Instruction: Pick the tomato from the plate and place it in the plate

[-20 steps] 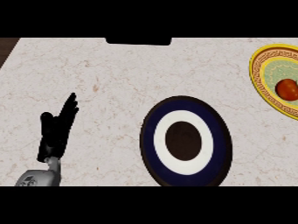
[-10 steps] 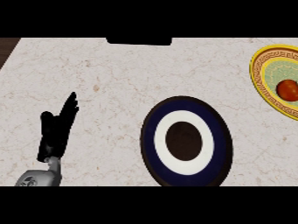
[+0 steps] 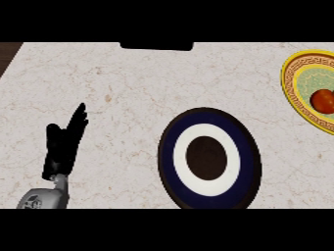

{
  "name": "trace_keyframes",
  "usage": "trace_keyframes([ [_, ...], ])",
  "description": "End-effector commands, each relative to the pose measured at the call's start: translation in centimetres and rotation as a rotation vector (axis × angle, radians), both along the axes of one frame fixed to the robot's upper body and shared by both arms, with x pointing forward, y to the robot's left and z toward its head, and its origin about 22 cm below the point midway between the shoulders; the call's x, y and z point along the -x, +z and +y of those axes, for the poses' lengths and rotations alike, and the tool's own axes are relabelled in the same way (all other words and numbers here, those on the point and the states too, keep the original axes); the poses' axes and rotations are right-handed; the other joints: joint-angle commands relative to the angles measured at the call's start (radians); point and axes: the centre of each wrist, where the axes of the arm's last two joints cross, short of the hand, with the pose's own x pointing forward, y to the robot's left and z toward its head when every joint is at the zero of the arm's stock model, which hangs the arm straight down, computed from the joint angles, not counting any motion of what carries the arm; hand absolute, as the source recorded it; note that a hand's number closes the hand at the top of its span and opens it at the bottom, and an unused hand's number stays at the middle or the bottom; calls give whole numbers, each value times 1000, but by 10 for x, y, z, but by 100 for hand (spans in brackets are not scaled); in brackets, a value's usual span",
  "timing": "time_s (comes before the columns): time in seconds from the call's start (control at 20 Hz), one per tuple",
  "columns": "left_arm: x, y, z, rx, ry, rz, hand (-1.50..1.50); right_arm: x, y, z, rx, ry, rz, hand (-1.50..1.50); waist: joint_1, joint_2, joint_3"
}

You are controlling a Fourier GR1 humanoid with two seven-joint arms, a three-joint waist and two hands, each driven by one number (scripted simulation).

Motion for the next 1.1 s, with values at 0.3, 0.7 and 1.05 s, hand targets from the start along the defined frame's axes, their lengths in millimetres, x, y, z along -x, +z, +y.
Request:
trace_keyframes([
  [0.3, 3, -1, -7, -13, -11, -13, 0, 16, -2, -14, 30, -45, 20, -150, 12, 5, 2],
  [0.7, 8, -2, -6, 12, -11, -5, 0, 34, 1, -31, 56, -124, 19, -150, 20, 7, 3],
  [1.05, 2, 0, -7, 3, -19, -28, 0, 49, -16, -35, 32, -152, -34, -150, 13, 8, 5],
])
